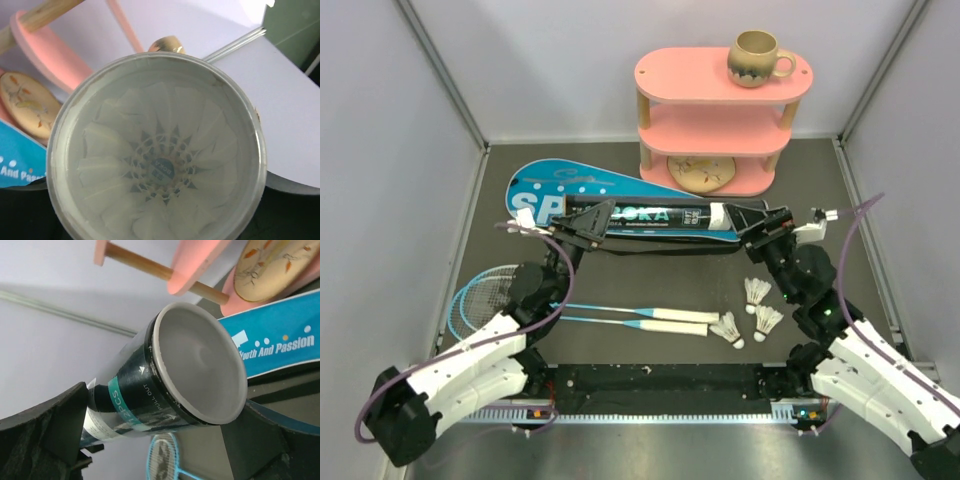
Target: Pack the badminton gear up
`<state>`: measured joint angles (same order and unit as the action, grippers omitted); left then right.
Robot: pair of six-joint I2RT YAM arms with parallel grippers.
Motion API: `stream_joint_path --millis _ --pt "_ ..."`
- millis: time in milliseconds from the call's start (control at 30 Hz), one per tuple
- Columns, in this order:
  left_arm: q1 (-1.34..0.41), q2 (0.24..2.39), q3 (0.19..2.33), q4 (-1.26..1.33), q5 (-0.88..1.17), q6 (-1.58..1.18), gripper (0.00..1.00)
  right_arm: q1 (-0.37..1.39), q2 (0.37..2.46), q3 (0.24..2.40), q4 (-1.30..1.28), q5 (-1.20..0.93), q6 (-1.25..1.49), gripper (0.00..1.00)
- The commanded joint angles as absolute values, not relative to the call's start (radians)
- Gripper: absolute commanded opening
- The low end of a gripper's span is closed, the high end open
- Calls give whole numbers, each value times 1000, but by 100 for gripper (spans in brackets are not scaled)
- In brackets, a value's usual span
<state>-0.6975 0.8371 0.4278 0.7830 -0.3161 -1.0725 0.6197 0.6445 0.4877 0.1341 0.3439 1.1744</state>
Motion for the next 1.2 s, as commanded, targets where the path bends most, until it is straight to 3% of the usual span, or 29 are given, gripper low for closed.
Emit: stream_joint_path --millis 0,167,267,367,433,533,667,800,933,1067,1167 --pt "-681 785 463 730 -459 -672 45 618 670 601 -259 239 576 99" --pt "-667 746 557 501 -578 -690 44 617 620 597 -307 262 532 99" --pt "-663 686 537 527 -672 -761 44 615 511 461 -174 163 651 99" --pt "-661 683 560 557 -612 -753 44 615 431 347 96 37 548 99" --pt "-660 693 628 441 -511 -762 44 617 487 438 108 -70 357 99" --pt "-660 716 663 344 -378 -755 43 656 746 697 -44 -171 113 99" --pt "-660 713 664 249 -282 -793 43 886 923 876 18 -40 -214 99" --pt "-657 703 647 239 -212 -818 44 922 1128 1052 -23 -219 -320 98" --pt "-658 666 605 308 -166 -834 44 948 1226 1091 -11 -310 -359 97" --pt "-658 644 565 363 -138 -859 45 971 1282 1095 66 -266 -350 97" --pt "-658 641 561 361 -112 -853 45 992 1322 1115 83 -167 -360 91"
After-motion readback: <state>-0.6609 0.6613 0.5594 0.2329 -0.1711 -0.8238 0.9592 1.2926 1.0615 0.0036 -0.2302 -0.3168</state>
